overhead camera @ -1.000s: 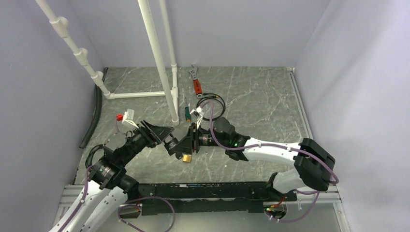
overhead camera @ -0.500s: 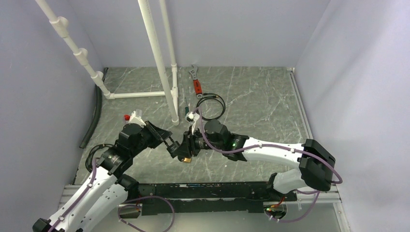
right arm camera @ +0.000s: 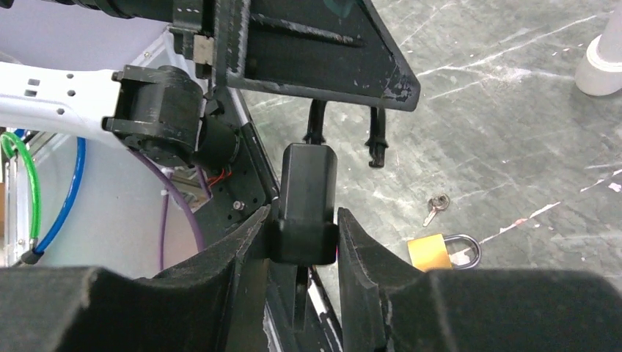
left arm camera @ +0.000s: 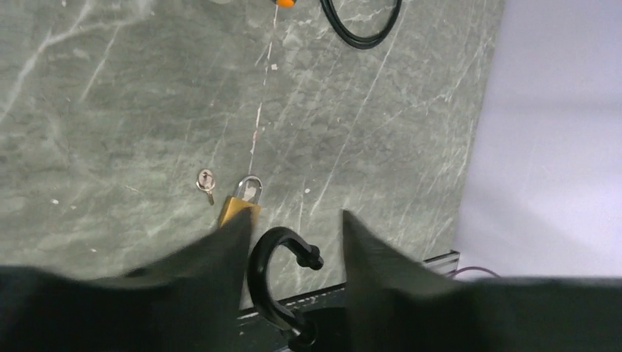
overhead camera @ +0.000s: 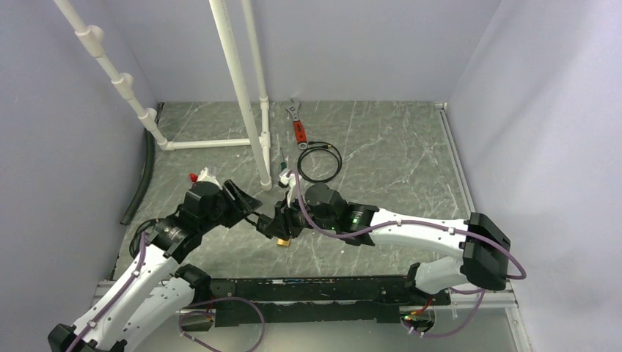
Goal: Unlock with the key
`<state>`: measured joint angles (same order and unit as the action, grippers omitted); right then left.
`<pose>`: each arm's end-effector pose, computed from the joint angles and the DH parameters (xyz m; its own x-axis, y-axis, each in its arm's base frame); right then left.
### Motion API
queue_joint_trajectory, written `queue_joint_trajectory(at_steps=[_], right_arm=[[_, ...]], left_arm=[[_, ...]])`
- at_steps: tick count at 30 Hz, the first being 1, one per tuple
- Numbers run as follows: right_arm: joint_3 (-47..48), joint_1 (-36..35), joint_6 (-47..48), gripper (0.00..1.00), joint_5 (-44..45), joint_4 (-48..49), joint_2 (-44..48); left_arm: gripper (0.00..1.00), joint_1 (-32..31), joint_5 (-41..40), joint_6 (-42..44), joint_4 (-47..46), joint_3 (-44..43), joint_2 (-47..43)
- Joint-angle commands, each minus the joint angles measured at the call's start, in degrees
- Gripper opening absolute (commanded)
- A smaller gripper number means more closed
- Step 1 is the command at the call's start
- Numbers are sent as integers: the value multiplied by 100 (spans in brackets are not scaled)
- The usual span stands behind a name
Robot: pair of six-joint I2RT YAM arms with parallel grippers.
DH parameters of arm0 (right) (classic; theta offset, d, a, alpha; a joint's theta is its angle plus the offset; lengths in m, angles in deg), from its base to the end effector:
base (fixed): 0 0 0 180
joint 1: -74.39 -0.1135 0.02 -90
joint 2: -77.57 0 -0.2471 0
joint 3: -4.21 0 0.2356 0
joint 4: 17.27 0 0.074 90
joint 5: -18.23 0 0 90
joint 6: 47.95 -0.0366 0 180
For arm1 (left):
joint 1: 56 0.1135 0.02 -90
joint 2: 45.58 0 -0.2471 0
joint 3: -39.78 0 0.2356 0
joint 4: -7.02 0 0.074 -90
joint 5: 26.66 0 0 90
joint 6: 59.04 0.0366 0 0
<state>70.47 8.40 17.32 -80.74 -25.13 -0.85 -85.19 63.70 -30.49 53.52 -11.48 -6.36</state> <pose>0.1186 0.2802 0.2682 -0.5289 -0.1719 -0.8311 -0.8154 0.3743 0.4415 0.1310 -0.0734 0.2563 -0.6684 -0.6327 -0.3909 -0.1987 0.6584 -0.7260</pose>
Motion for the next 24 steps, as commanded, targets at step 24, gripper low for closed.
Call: queue_joint_trajectory(at_steps=[24], right_arm=[[328,1225,-659,0,-1521,-775,1912]], left_arm=[[90,-17,2311,2207,-3017,1193,-2985]])
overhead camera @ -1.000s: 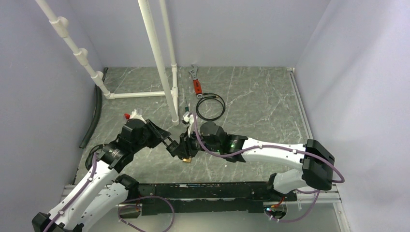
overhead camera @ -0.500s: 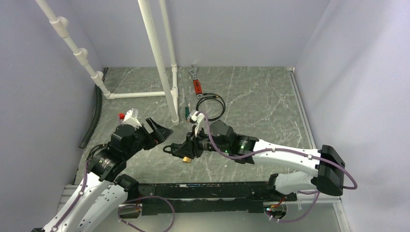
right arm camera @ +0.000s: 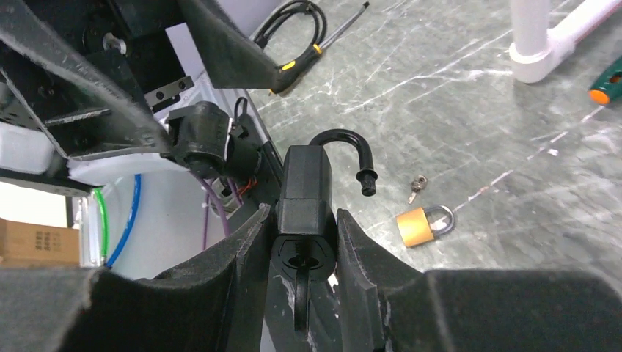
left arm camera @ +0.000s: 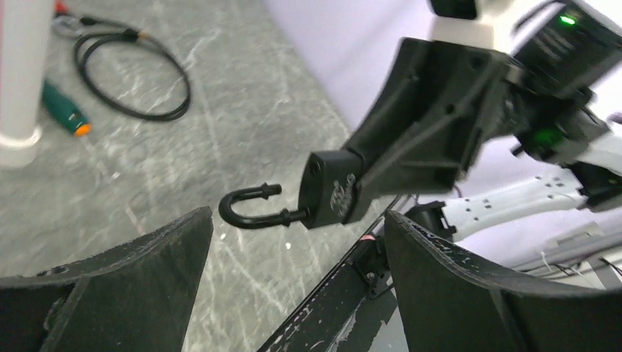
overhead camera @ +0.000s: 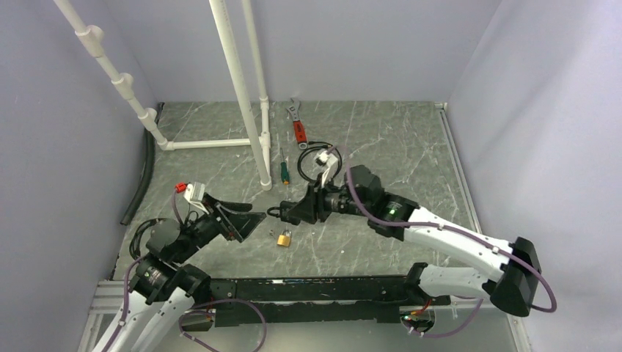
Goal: Unlock with the key
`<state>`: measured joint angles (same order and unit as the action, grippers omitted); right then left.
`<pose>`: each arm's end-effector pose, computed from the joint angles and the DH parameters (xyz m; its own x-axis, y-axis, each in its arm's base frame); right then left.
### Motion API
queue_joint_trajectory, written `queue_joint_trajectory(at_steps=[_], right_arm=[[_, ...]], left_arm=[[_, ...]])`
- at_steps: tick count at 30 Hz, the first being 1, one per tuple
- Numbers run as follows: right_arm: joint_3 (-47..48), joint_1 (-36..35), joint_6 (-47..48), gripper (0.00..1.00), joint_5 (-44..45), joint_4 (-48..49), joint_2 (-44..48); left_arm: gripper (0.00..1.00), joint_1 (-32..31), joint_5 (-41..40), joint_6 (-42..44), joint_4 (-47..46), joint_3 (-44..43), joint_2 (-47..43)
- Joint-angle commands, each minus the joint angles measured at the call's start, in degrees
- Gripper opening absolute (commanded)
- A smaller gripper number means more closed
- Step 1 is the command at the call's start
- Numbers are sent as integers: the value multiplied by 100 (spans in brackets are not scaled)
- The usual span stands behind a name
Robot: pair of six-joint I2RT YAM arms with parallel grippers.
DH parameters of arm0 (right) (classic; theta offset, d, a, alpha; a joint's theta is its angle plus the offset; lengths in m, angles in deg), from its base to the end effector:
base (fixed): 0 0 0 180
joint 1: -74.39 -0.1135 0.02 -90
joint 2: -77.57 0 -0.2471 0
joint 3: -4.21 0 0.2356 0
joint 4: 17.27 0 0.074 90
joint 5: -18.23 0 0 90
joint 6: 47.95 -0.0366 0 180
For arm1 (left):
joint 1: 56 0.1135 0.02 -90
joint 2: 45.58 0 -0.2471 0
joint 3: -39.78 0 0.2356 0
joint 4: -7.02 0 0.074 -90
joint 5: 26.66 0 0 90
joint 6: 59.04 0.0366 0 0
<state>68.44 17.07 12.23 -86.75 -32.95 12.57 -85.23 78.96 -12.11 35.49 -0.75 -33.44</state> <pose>0.1303 0.2206 0.3033 -0.6036 -0.0512 -0.7957 -0.7455 0.3900 0.5404 0.0780 -0.0550 0.2773 -0.4825 -0.4836 -0.7303 0.5144 0.5184 -0.6832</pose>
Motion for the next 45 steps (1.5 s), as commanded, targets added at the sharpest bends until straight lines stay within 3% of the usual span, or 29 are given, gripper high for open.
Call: queue_joint_trajectory(at_steps=[1,6,16,31,37,45], right_arm=[[536,468,-188,0,-1184,-47,702],[449,940,-421,0,-1789,-55,1246],[390,1493,-817,0,-2579,69,1391],[269,1737,-1295,0,-2844,804,1065],[232,1768,-1408,0,-2876,919,1032],[188,1768,-1643,0,-2905,1225,983]], left_arm=[[90,-12,858,403,-1405,201,-290],[88,-12,1366,494,-2500,497,81],[81,-12,2626,598,-4457,361,1766],[68,-12,3102,455,-4920,482,2110],[55,-12,2958,574,-4735,493,2119],[52,-11,2711,548,-4754,565,2091]])
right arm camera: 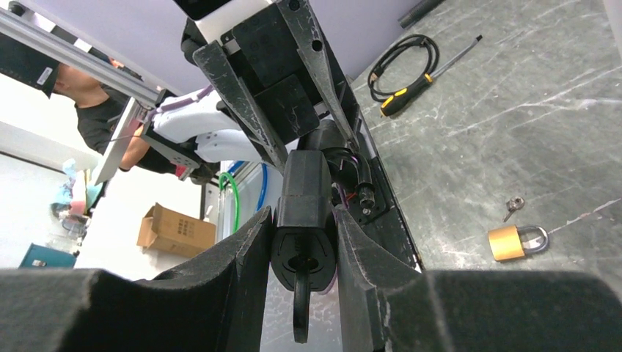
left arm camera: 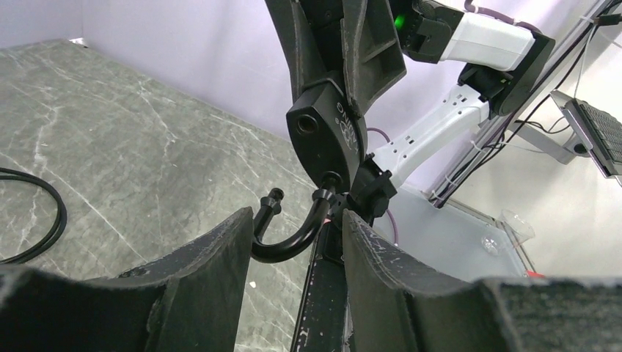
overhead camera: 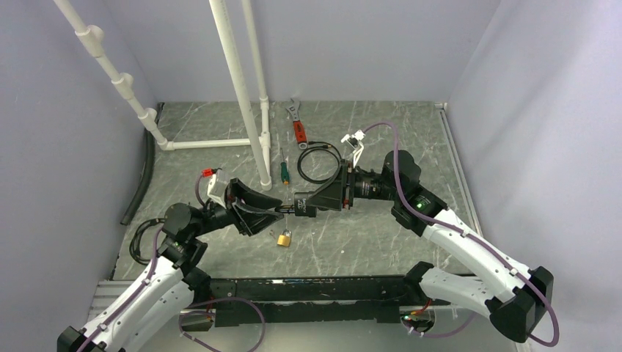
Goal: Unlock with the key
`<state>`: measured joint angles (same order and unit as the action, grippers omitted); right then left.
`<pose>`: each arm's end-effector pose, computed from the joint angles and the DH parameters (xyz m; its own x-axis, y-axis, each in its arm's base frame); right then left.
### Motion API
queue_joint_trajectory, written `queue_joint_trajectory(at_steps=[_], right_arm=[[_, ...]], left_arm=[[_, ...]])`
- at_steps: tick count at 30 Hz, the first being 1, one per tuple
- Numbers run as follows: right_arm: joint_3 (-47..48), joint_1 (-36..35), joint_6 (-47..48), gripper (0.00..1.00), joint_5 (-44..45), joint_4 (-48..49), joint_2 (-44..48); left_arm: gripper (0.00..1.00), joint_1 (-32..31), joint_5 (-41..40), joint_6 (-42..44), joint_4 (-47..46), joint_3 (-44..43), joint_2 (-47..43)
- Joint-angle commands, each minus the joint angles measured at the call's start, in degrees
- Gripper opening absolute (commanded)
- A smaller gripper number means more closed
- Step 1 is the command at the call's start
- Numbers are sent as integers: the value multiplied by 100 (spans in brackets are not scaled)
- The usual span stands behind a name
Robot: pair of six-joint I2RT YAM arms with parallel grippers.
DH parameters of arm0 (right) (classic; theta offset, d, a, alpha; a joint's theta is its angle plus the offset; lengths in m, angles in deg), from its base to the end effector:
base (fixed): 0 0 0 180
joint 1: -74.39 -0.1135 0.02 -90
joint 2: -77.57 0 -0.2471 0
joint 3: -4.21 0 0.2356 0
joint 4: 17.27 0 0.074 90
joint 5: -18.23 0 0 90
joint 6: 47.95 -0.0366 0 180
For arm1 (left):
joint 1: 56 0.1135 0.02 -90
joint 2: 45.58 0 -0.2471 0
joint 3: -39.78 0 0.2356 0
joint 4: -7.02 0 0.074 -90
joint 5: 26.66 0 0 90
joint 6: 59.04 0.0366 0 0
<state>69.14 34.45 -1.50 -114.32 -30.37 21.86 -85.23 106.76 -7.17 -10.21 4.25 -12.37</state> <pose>0.1482 0.1564 0.3486 -0.7199 0.0593 -0.6916 -0.6819 0.1254 0.7206 0.1129 -0.0920 0.2920 -0.3383 -0.3246 -0.8833 0.9039 0.1489 -0.4009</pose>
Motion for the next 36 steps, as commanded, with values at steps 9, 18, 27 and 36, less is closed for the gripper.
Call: queue_joint_trajectory(at_steps=[9,18,27,36], right_arm=[[47,30,-433,0,-178,1252,-90],[-3,30,48,0,376,667,-4],[-171,88,478,0,1473,-81,161],[-640,858,607,0,2571,-435,69]], left_arm=[[32,-12,-181,-18,-239,72,116],[22,-12,-455,-165,199,-84,181],[98,-12,-1236,-135,1880,-585,133],[98,-12,-3118,155,4946,-1931,189]])
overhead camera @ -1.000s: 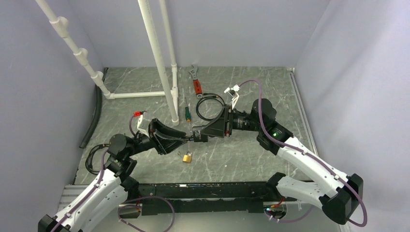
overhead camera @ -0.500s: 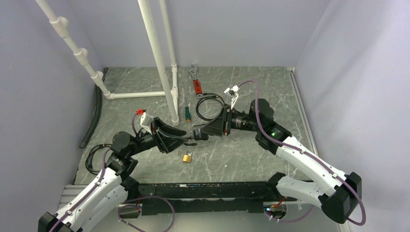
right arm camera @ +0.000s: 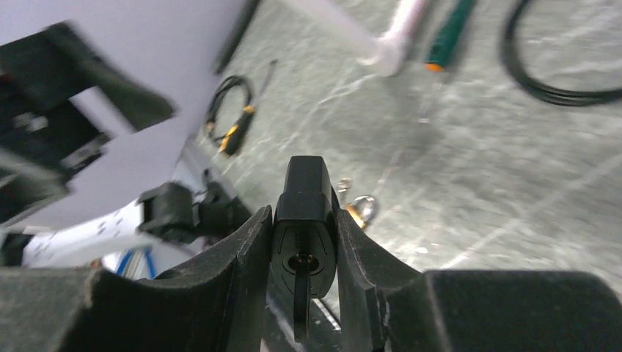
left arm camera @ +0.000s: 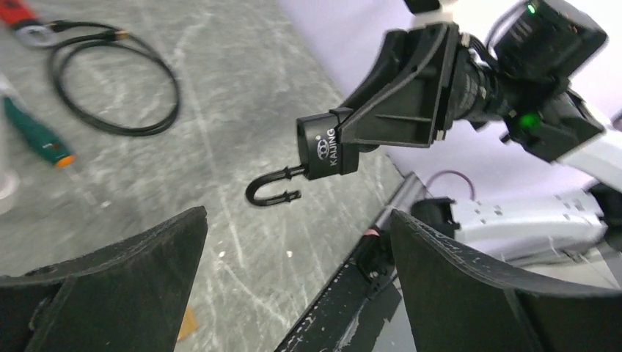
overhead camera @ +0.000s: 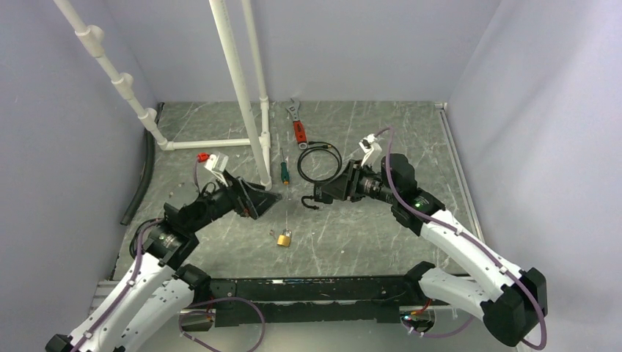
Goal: Unlock with the key
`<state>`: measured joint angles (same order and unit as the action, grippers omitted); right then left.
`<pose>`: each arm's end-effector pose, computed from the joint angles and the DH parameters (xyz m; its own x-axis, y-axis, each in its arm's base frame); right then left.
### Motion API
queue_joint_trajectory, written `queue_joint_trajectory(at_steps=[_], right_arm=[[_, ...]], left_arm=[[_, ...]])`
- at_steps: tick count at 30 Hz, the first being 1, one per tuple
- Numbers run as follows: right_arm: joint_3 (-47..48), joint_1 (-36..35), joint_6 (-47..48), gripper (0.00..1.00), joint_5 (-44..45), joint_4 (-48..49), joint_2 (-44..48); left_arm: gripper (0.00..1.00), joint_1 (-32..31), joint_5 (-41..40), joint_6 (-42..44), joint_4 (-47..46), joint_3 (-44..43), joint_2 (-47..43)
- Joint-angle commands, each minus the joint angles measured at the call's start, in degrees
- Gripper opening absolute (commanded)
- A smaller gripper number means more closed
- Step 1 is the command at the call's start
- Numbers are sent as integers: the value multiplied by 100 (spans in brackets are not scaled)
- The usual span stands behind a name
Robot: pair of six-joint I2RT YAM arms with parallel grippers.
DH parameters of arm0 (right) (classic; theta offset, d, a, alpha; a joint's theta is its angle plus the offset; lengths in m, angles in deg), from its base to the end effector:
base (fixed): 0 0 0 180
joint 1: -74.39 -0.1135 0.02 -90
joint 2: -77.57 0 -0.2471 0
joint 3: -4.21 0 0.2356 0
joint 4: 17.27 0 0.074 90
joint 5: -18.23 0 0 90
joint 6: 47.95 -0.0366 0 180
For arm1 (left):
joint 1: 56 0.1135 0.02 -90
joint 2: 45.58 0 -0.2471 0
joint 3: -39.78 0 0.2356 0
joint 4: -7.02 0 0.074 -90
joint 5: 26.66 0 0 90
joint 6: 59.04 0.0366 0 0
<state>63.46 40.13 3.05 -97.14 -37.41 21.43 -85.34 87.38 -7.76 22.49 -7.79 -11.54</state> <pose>0.1730 0.1368 0.3001 -0.7213 0.1967 -0.6641 -0.5061 0.5049 0.6992 0.1249 -0.0873 0.3033 -0.5249 -0.3603 -0.7711 0.6076 0.4759 -0.6359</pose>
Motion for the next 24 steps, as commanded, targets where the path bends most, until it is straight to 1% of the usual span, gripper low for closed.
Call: queue_joint_trajectory(at_steps=[1,3,5,7,9,12,15,19,21,24], right_arm=[[-172,437,145,0,886,340,67],[-388,962,30,0,480,644,-103],[-633,1594,-252,0,-90,1076,-330],[-752,2022,-310,0,-344,1283,-599],[-793,2314,-285,0,-446,1385,-911],[-908,2750,-400,0,-710,1658,-1346],[-1066,3168,-470,0,-870,1976,-1670],[-1143,3608,-351,0,-795,2050,-2005],[-1276,3793,-561,0,-773,2310,-2178],[-1411,3856,-687,0,-519,2628,-2408]], left_arm=[[97,-1,-1506,181,2130,-947,144],[95,-1,-2041,163,2966,-1431,208],[94,4,-2346,301,3673,-2006,237],[94,-1,-2385,567,4138,-2378,211],[95,-1,-2689,818,4429,-2577,136],[95,3,-2992,1075,4684,-2669,-4],[95,-1,-3021,1195,4682,-2496,-142],[95,-1,-2849,1247,4480,-2205,-280],[95,-1,-2869,1284,4501,-2228,-262],[94,-1,-2921,1305,4543,-2245,-223]])
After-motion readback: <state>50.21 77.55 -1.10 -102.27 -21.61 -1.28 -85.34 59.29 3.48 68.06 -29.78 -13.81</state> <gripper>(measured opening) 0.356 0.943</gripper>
